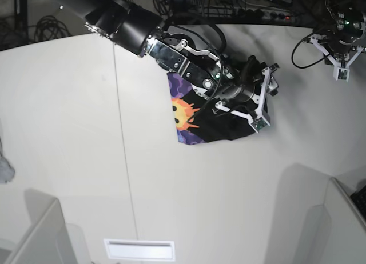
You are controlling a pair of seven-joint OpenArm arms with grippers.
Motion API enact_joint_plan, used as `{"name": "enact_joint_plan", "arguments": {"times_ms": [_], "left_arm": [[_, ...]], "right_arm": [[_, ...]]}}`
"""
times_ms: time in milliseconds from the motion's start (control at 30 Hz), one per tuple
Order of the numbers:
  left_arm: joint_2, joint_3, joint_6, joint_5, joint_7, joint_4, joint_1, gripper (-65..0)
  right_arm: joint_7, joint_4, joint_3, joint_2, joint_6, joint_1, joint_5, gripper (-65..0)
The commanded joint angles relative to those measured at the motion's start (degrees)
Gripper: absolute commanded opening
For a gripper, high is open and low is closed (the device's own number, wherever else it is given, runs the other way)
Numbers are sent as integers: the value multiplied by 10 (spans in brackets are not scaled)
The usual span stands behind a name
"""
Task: Fold the T-shirt properly
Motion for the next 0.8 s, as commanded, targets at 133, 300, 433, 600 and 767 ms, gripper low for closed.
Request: {"name": "enact_joint_plan", "arguments": {"times_ms": [133, 300, 433, 600, 767], "left_arm": [[-8, -20, 0, -2, -7, 8, -2, -650], [-7, -15, -1, -3, -7, 8, -2, -650], [-4, -15, -55, -3, -7, 9, -2, -650], [19, -18, -67, -4, -8, 14, -13, -650], [50, -20, -67, -24, -9, 14, -38, -650]], "right_arm": [[10, 36, -38, -10, 37, 20, 2, -258], [10, 98, -11, 5, 90, 17, 0, -287], [10, 128, 77, 32, 93, -16, 1, -515], [11, 171, 202, 67, 93, -84, 2, -650], [28, 214, 313, 101, 93, -152, 2, -650]]}}
